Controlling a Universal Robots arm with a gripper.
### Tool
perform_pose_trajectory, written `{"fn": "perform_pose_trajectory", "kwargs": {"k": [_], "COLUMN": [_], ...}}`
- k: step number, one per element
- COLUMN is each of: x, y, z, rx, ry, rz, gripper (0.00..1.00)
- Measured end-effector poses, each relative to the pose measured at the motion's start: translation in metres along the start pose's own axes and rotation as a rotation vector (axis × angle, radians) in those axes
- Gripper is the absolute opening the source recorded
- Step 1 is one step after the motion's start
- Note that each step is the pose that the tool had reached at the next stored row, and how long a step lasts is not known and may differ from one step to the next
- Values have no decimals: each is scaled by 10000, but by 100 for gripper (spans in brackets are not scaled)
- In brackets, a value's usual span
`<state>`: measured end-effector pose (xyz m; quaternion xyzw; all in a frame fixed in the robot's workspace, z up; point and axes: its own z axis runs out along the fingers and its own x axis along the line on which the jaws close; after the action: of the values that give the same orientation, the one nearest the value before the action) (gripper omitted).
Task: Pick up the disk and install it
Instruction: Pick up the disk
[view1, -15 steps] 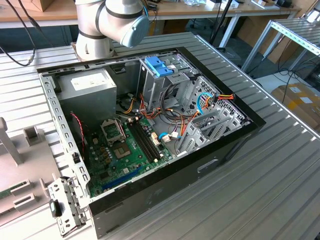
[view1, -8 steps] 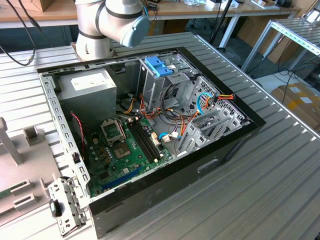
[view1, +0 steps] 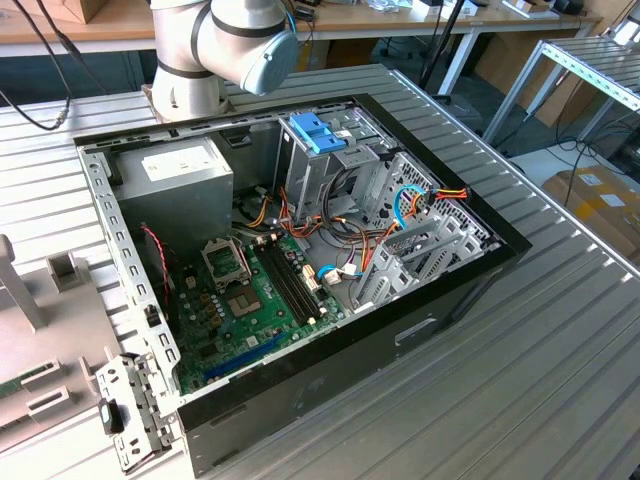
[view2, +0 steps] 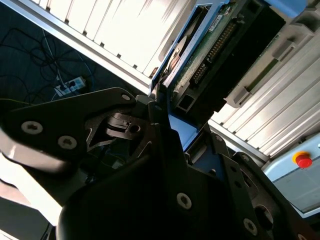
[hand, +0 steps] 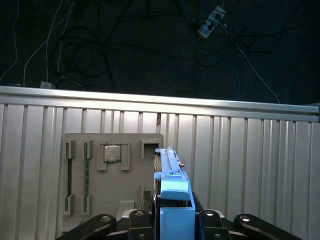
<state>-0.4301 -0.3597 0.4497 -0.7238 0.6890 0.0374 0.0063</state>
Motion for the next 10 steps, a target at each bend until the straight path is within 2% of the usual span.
{"fn": "perform_pose_trajectory", "kwargs": {"k": [10], "x": [-3], "y": [2], "z": [-42], "rx": [0], "ry": [0], "rz": [0], "gripper": [37]}}
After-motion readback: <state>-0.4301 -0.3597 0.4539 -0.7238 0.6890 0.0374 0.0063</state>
